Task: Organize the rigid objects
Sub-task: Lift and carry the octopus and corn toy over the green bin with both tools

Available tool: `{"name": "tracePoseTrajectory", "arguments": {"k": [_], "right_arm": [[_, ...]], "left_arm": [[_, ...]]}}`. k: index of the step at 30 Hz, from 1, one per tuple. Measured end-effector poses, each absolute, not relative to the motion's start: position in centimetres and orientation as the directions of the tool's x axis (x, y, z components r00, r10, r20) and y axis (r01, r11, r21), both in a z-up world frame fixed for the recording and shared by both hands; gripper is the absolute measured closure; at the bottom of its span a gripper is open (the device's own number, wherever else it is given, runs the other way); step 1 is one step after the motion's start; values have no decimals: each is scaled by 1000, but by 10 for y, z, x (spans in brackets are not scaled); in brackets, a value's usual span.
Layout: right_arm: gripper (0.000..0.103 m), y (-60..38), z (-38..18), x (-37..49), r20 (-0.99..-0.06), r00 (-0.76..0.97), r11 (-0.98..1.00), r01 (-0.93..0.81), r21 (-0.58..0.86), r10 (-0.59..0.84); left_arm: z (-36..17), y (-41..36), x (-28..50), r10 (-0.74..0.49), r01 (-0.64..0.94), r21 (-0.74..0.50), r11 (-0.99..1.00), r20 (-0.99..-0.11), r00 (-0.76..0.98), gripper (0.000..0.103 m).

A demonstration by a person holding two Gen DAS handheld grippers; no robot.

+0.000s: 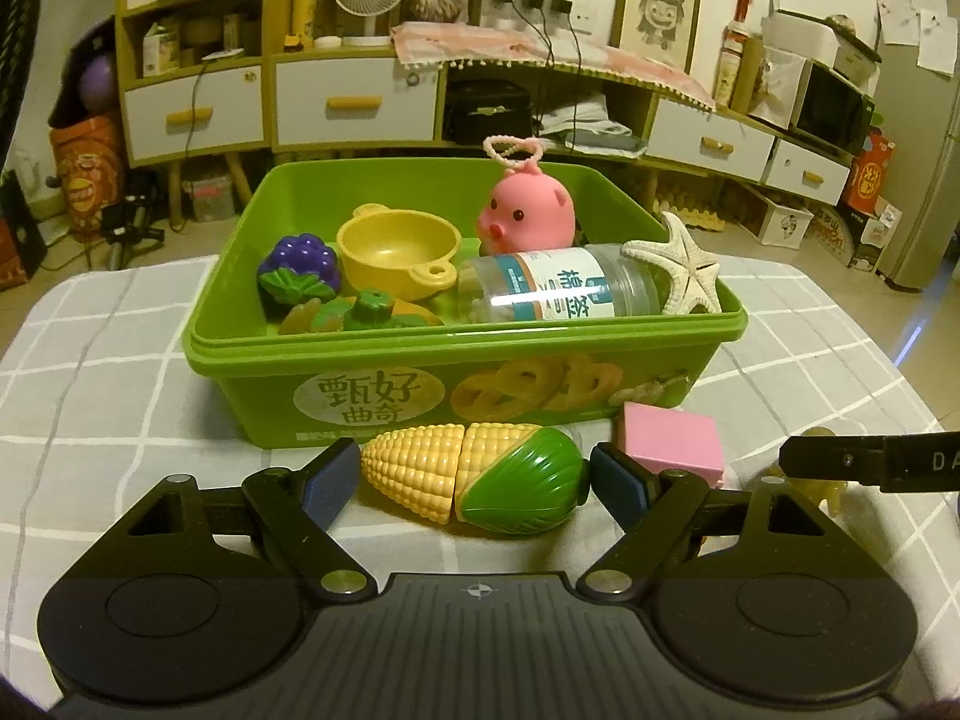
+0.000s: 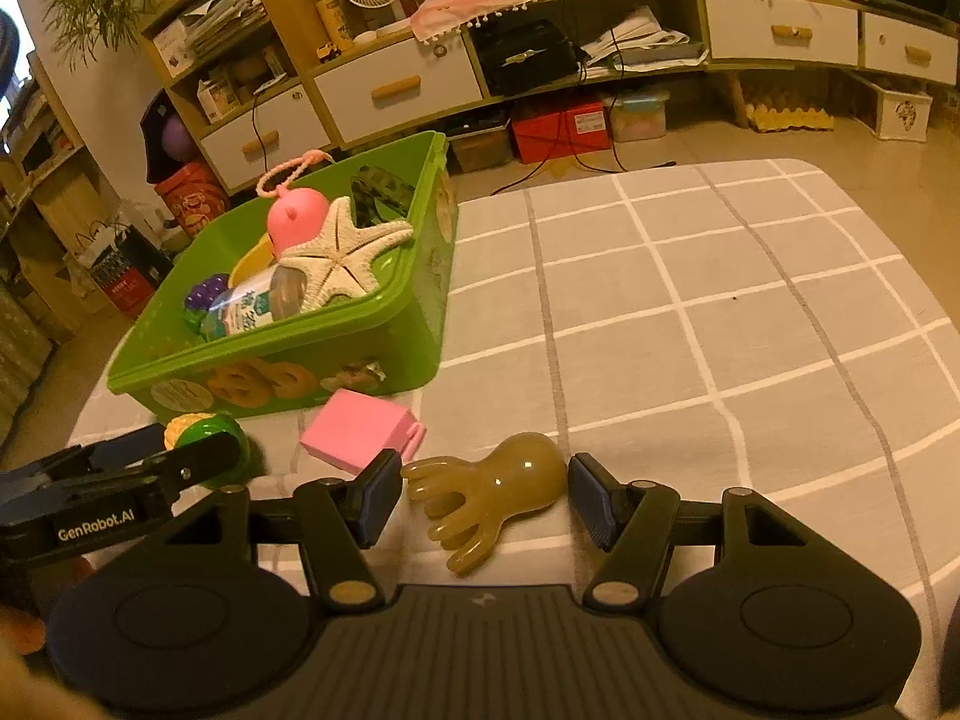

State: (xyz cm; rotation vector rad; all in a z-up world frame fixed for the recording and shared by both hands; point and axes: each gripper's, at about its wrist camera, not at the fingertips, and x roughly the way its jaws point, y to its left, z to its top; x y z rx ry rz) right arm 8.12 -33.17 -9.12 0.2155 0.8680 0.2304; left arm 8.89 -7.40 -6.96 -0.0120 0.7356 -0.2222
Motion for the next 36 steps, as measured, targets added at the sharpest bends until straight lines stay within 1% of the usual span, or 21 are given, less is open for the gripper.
{"name": "tracePoseTrajectory", "arguments": {"k": [10, 16, 21, 24, 36], "right_arm": [[68, -333, -82, 81, -699, 633, 928, -87, 361, 332], [68, -329, -70, 78, -667, 651, 911, -95, 401, 362], [68, -327, -57, 74, -641, 669, 899, -94, 428, 375], [68, -327, -49, 73, -618, 677, 879, -94, 467, 401], [68, -307, -22, 90, -562, 714, 867, -127, 482, 417]], "left_arm": [[-58, -63, 78, -216, 204, -96, 974, -657, 722, 18], [-50, -56, 72, -221, 202, -105, 974, -652, 726, 18], [-39, -50, 67, -225, 207, -104, 973, -632, 741, 18], [-30, -47, 66, -234, 215, -107, 971, -616, 753, 18], [-12, -42, 89, -232, 213, -102, 972, -581, 780, 18]]}}
